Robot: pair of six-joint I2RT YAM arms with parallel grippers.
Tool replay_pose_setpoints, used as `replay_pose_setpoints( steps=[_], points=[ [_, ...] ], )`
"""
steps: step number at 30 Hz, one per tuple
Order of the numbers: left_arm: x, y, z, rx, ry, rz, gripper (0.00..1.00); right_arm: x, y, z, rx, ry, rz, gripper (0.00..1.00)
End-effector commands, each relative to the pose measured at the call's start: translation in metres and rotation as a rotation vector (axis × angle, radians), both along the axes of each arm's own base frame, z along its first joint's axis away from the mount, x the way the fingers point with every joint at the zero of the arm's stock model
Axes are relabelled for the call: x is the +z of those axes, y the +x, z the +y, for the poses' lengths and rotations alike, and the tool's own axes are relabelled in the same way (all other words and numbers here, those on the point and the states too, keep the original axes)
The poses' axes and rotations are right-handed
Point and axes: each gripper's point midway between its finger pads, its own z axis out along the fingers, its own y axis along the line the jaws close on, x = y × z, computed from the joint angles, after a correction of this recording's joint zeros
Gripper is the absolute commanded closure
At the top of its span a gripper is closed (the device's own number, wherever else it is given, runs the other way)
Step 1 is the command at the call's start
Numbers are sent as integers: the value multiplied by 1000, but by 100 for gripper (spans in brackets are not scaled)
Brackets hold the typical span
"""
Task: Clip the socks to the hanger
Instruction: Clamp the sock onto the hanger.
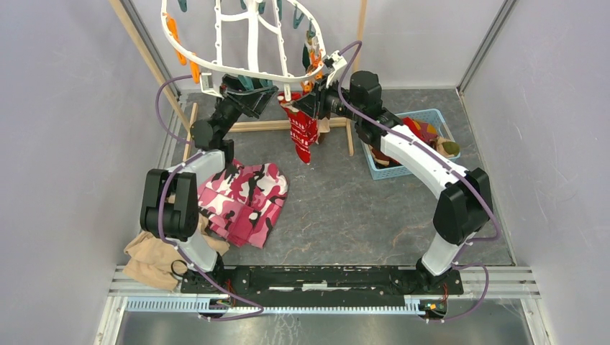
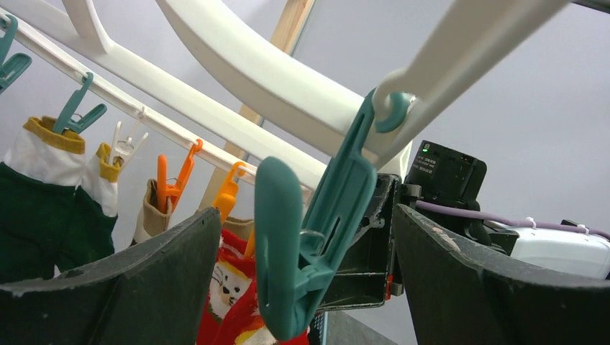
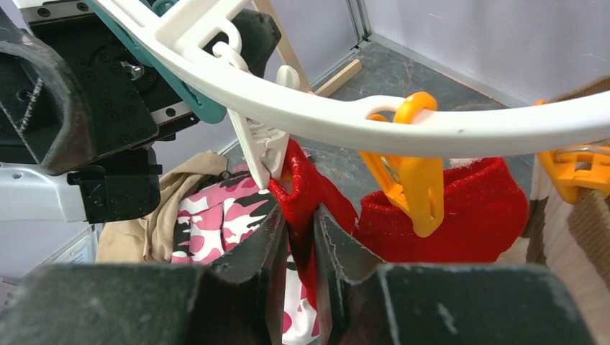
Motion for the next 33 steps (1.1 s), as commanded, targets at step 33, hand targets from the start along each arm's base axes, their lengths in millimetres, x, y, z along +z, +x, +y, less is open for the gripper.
replay_pose_setpoints(
  steps=[33],
  points=[
    [22, -9, -16, -6, 42, -147, 16, 38, -28, 8, 173, 109, -25, 87]
  ],
)
